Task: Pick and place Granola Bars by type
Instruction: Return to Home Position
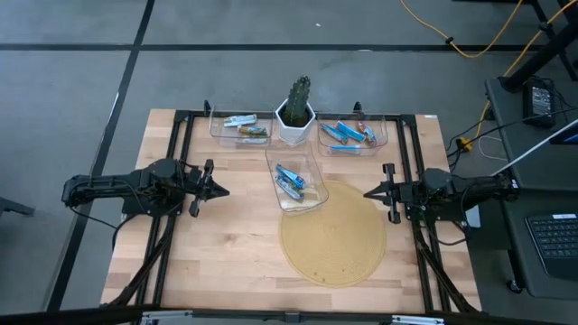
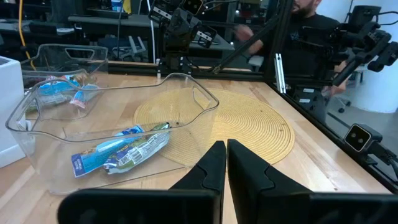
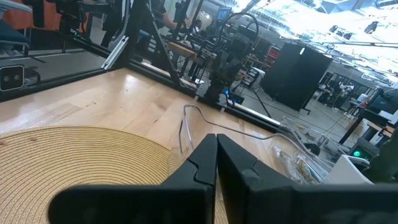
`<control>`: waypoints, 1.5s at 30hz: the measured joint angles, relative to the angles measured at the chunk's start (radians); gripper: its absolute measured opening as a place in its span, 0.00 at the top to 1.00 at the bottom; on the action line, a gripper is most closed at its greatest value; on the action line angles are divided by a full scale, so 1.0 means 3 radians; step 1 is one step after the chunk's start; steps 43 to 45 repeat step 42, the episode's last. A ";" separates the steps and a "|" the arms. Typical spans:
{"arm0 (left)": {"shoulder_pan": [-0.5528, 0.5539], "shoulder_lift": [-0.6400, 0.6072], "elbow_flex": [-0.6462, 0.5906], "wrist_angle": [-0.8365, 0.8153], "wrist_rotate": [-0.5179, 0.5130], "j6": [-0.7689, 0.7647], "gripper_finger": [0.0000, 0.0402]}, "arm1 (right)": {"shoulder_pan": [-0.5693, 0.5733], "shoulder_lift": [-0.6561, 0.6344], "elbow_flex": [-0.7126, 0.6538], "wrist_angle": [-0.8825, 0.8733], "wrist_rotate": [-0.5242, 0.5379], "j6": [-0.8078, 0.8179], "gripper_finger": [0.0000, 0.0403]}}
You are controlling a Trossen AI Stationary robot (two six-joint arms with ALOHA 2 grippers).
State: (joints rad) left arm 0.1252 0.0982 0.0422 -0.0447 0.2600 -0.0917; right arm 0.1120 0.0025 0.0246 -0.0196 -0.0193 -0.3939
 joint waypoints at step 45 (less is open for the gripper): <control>-0.0001 0.0000 0.0000 0.0000 -0.0001 0.0000 0.98 | 0.0000 0.0000 0.0000 0.0000 -0.0001 0.0000 0.96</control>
